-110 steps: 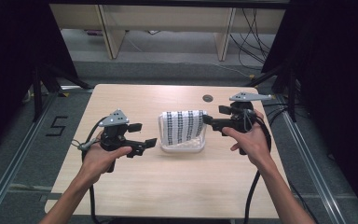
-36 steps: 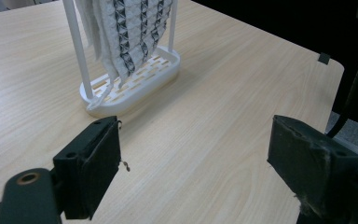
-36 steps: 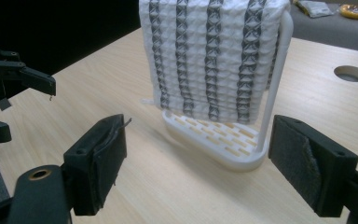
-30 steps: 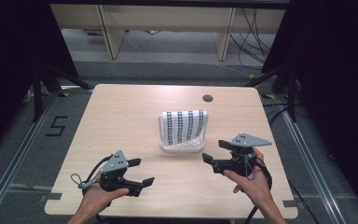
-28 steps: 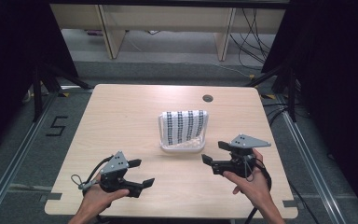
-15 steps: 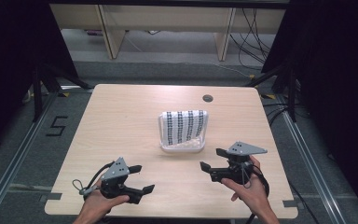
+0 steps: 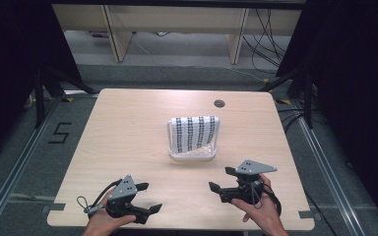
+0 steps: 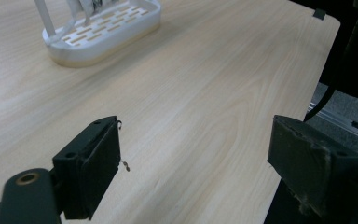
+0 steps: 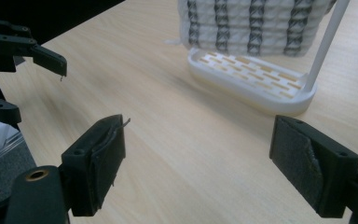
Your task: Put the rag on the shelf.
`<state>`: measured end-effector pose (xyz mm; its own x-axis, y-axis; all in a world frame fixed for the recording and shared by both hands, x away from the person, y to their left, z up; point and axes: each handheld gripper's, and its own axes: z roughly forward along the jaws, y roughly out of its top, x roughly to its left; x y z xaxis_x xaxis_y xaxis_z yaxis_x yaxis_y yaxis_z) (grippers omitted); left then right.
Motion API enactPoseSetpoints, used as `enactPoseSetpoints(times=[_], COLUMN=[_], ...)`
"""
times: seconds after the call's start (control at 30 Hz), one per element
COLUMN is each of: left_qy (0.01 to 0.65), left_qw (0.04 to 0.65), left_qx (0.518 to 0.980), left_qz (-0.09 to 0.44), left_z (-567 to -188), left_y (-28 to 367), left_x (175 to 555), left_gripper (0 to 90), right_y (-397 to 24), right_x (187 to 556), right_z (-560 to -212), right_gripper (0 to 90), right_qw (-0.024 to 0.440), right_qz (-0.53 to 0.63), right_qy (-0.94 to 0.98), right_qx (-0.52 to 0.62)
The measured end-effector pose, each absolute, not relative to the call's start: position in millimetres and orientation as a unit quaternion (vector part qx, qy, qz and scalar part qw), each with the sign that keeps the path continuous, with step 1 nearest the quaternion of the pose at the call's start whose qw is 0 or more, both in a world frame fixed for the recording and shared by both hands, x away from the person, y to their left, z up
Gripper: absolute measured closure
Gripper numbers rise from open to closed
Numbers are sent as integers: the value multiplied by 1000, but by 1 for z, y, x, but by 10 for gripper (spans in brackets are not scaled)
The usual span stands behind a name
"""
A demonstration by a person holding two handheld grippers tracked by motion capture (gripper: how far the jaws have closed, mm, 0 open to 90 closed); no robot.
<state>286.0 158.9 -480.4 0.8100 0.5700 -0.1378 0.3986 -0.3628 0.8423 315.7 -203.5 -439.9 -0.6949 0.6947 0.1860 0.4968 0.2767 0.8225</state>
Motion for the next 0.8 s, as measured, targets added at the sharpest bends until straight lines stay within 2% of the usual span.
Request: enactPoseSetpoints(times=[0.13,0.23,0.27,0.4,0.47,0.8], left_qy=[293,298,297,284,291,278], left_qw=[463,474,470,454,466,453], left_qx=[831,823,826,838,830,841], left_qz=[99,100,93,104,97,98], left_z=[-483,-486,-487,-489,-491,-497], left_y=[161,160,160,159,155,150], left_x=[283,279,278,274,271,261], left_gripper=[163,163,163,163,163,163], right_y=[-203,-204,-206,-207,-207,-210], right_x=[309,304,305,295,294,287], right_z=[-449,-455,-457,-463,-466,-476], right_gripper=[192,190,189,186,184,181], right_qw=[88,86,96,85,85,92], right_qz=[464,455,453,441,444,425], right_qy=[796,800,807,805,805,820], right_qx=[379,381,368,389,386,373])
